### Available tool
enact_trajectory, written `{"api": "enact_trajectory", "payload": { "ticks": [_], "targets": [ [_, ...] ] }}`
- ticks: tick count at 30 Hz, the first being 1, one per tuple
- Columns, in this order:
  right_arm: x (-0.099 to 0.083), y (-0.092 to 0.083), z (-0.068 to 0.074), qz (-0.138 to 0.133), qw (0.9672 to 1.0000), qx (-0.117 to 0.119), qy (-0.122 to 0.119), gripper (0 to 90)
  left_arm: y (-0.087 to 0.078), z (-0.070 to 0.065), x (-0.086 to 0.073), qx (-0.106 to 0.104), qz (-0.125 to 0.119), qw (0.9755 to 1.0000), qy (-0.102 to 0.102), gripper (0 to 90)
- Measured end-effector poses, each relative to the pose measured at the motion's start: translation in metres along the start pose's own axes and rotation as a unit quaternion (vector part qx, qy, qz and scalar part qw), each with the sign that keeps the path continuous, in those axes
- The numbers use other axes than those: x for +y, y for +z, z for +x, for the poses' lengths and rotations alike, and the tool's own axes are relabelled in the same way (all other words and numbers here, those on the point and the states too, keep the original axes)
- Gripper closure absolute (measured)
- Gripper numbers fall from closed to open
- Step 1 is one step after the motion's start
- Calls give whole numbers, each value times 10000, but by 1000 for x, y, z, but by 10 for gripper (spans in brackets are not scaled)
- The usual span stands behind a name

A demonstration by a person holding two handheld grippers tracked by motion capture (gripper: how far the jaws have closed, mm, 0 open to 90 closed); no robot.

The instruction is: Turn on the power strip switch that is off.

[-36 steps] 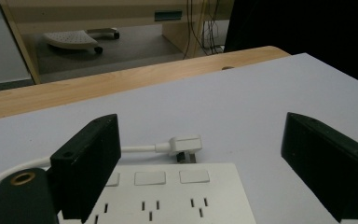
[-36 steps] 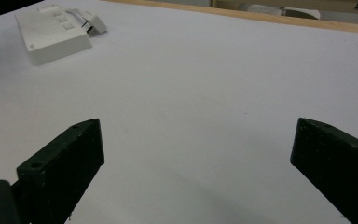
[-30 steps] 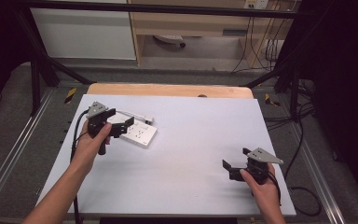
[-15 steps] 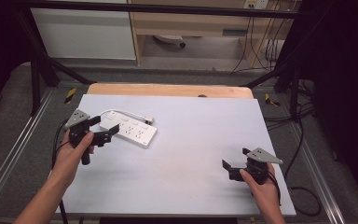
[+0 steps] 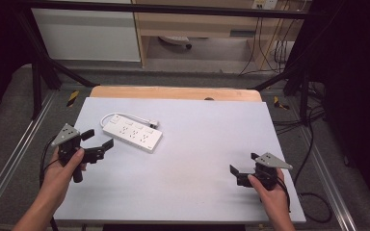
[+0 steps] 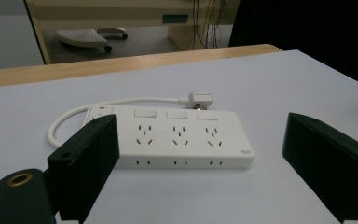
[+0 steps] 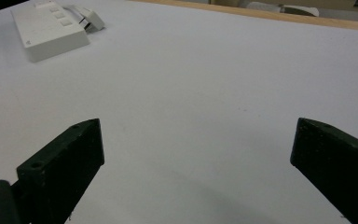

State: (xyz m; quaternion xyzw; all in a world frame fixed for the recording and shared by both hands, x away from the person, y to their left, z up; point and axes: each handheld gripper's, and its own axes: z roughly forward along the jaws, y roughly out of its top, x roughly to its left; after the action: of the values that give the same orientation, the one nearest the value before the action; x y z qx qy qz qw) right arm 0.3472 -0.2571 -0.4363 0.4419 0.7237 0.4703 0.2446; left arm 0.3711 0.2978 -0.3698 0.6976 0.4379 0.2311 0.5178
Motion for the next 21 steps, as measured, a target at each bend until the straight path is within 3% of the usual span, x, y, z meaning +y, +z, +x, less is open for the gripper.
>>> {"api": "enact_trajectory", "payload": {
  "ticks": [10,21],
  "targets": [
    [0,1,1,7,10000,3,-9,31,-18,-5,-32,-71,-111,9998,-137,105],
    [0,1,0,17,10000,-14,3,31,-11,-8,-67,-41,12,9999,-122,110]
  ]
}}
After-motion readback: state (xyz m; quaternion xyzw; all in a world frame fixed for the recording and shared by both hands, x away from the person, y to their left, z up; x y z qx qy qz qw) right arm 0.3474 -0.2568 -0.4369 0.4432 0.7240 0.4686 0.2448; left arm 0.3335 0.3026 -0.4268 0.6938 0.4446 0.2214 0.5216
